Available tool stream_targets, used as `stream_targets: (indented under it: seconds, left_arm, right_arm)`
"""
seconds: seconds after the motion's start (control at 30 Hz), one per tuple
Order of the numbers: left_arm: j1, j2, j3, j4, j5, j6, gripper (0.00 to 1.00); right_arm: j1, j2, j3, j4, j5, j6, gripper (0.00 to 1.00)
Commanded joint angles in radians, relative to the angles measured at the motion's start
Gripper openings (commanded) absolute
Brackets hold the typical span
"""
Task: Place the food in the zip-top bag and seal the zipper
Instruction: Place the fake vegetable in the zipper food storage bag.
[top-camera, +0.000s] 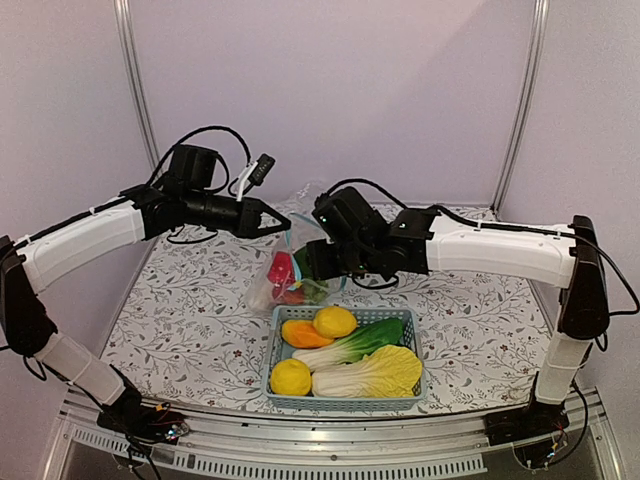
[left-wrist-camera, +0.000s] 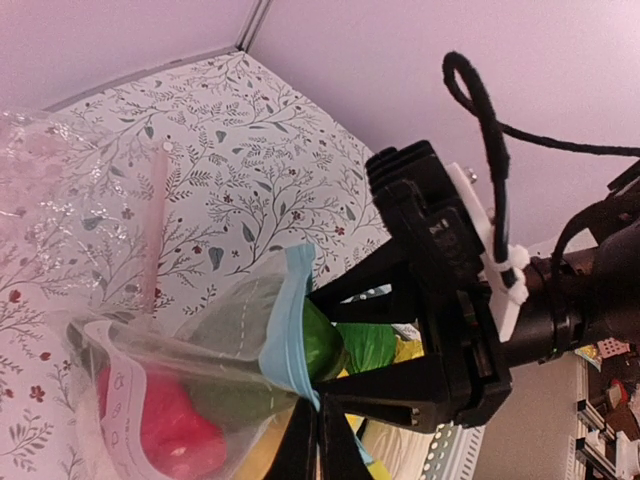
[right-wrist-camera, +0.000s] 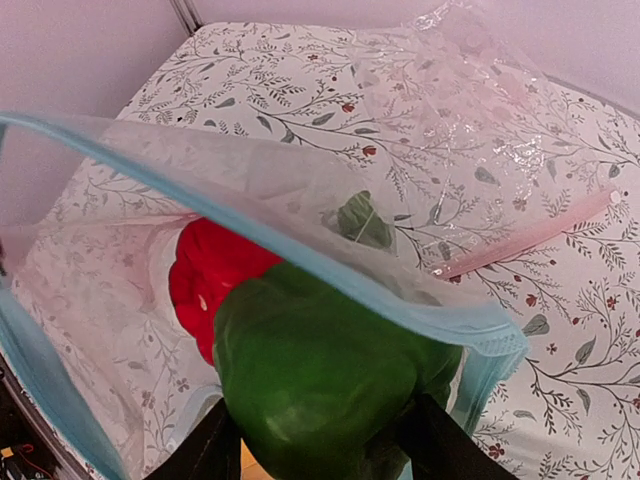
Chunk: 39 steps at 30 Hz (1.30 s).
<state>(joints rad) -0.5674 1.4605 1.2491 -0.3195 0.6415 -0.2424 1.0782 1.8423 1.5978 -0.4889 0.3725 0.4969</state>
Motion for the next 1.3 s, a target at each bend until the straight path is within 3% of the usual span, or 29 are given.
stream_targets:
  seconds: [0.0,0.47,0.6,0.73,0.9,1.27]
  left_arm:
    - [-0.002,-0.044,0.01,0.019,0.01,0.014,0.0]
    - [-0.003,-0.038,0.012,0.024,0.031,0.007,0.0]
    - [-0.005,-0.031,0.012,0.025,0.037,0.003,0.0]
    - [-0.006,-0.031,0.012,0.024,0.032,0.004,0.0]
    - [-0.006,-0.036,0.012,0.017,0.011,0.01,0.0]
    - [0.0,-0.039,0.013,0.006,-0.025,0.014,0.0]
  right_arm:
    - [-0.043,0.012,-0.022,-0.03,0.075,0.105,0.54]
    - [-0.058,0.088,0.068,-0.042,0.073,0.122,0.58]
    - [-0.059,0.11,0.096,-0.04,0.063,0.109,0.64]
    - [-0.059,0.111,0.101,-0.03,0.023,0.087,0.76]
    - [-0.058,0.065,0.074,-0.005,-0.026,0.057,0.82]
    - [-0.059,-0.147,-0.022,0.002,-0.171,-0.032,0.85]
